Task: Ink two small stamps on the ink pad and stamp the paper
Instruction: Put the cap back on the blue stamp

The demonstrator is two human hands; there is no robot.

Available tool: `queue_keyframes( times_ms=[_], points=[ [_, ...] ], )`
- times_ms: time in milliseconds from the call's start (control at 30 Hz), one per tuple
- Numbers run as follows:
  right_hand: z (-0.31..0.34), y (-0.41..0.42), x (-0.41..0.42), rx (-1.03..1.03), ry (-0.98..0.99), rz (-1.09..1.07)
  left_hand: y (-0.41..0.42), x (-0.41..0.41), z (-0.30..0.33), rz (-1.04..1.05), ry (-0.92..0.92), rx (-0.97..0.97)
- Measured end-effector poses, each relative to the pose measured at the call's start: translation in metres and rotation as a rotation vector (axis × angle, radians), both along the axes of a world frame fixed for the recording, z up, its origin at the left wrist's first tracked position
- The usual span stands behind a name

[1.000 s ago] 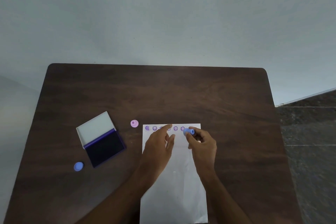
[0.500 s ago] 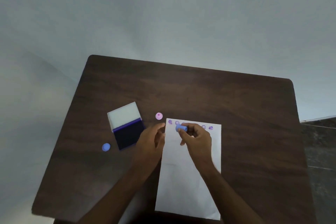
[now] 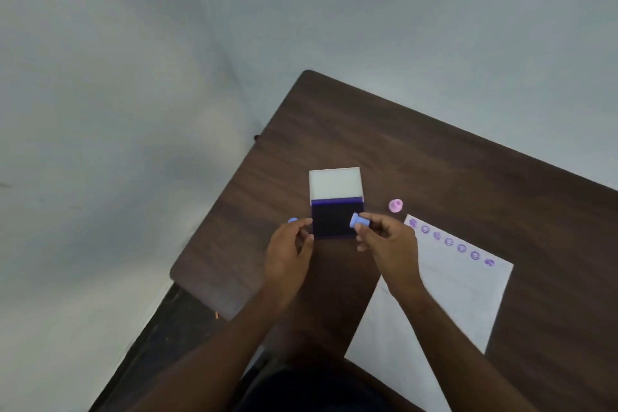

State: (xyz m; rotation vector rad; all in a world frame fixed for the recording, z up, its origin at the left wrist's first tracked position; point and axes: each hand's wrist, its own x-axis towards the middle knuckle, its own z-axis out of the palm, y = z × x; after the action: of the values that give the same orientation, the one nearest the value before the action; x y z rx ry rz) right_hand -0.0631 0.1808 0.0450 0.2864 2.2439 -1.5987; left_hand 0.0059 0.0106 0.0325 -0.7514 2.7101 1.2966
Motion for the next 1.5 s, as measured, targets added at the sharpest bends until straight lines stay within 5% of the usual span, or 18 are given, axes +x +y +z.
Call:
queue_keyframes(
  times_ms=[967,1500],
  points=[
    [-0.010,-0.055,0.004,0.064,-0.046,0.104,-0.042,-0.012,-0.061,0.036,-0.133,-0.155],
    [-0.014,-0.059,0.001,0.022,-0.045,0.099,-0.037,-0.016,-0.027,0.003,0.077,0.006]
  ],
)
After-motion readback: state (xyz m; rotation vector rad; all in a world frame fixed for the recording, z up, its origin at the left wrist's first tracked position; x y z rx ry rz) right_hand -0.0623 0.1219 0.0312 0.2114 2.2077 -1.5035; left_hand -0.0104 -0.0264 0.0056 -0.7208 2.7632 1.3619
